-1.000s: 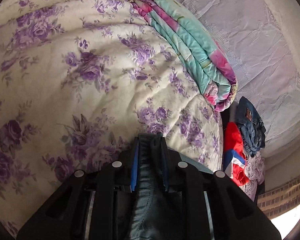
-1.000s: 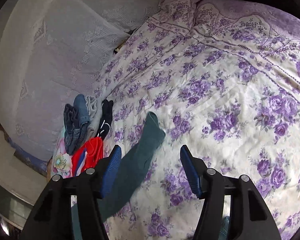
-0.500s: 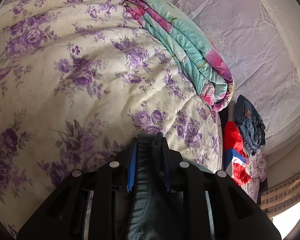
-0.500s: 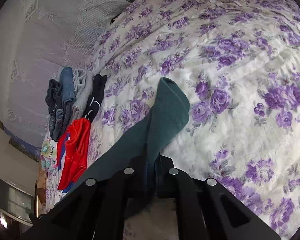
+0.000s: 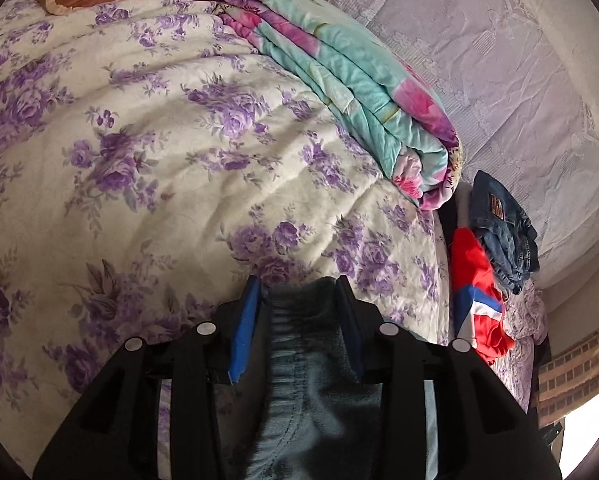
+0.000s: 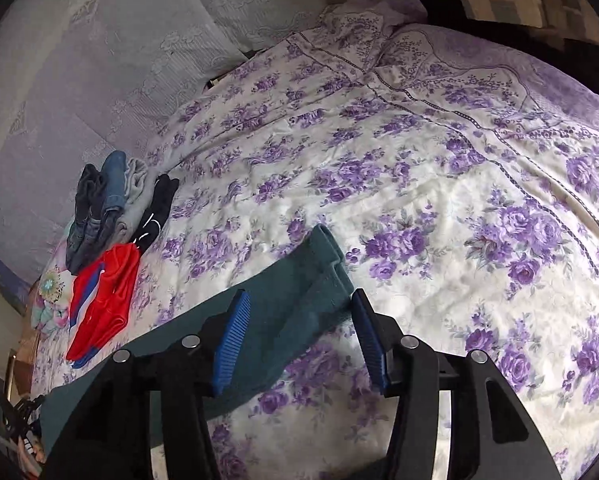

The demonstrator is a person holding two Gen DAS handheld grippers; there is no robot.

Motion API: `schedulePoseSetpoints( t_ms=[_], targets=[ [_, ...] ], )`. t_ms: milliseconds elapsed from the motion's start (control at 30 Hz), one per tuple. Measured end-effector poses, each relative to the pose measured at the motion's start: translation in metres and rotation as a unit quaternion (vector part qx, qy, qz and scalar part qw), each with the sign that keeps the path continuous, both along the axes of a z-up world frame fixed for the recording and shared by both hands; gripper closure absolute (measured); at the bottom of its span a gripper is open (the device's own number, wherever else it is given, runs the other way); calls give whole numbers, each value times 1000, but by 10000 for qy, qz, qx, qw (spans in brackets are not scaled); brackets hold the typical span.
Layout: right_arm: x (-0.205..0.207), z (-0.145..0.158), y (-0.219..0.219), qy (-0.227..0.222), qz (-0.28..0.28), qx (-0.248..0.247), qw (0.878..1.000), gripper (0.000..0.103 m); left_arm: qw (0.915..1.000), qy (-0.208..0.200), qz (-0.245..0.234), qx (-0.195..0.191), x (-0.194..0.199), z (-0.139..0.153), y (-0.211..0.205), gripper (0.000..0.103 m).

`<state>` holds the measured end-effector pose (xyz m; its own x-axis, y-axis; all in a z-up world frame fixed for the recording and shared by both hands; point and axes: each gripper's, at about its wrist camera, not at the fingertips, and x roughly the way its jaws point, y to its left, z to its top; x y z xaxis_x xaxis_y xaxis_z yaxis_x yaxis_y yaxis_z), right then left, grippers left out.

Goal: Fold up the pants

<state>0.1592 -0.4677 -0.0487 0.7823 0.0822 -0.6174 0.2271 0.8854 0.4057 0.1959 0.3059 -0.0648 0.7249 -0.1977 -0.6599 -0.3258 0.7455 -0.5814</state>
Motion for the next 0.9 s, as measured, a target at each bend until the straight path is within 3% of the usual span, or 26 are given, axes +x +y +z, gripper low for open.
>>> schedulePoseSetpoints(
  t_ms=[100,200,267,300,367,533,733,900],
  targets=[
    [16,-16,5,478,63,-146,9987,50,9993,110,41,341,4,2,-4,68],
    [3,-21,-20,230,-357,455,9981,58,9991,194,152,335,2,2,0,69],
    [-12,-10,-30,-90,-837,222,9962,47,9993,222,169,265,-8,6,5,70],
    [-17,-6,-33,-158,-1009,6,9948,43,9994,216,103,262,-14,9,6,68],
    [-21,-3,-37,-249,-1052,-58,9941,39,9995,187,6,273,-30,18,9,47],
    [-25,-8,-39,-239,-884,280,9954,39,9983,283,-87,502,-87,33,18,42],
    [-47,-8,-40,-386,-929,518,9936,38,9987,388,-332,34,-161,22,15,42],
    [-76,-17,-45,-483,-990,872,9901,38,9969,400,-602,-307,-187,10,-7,42]
  ],
)
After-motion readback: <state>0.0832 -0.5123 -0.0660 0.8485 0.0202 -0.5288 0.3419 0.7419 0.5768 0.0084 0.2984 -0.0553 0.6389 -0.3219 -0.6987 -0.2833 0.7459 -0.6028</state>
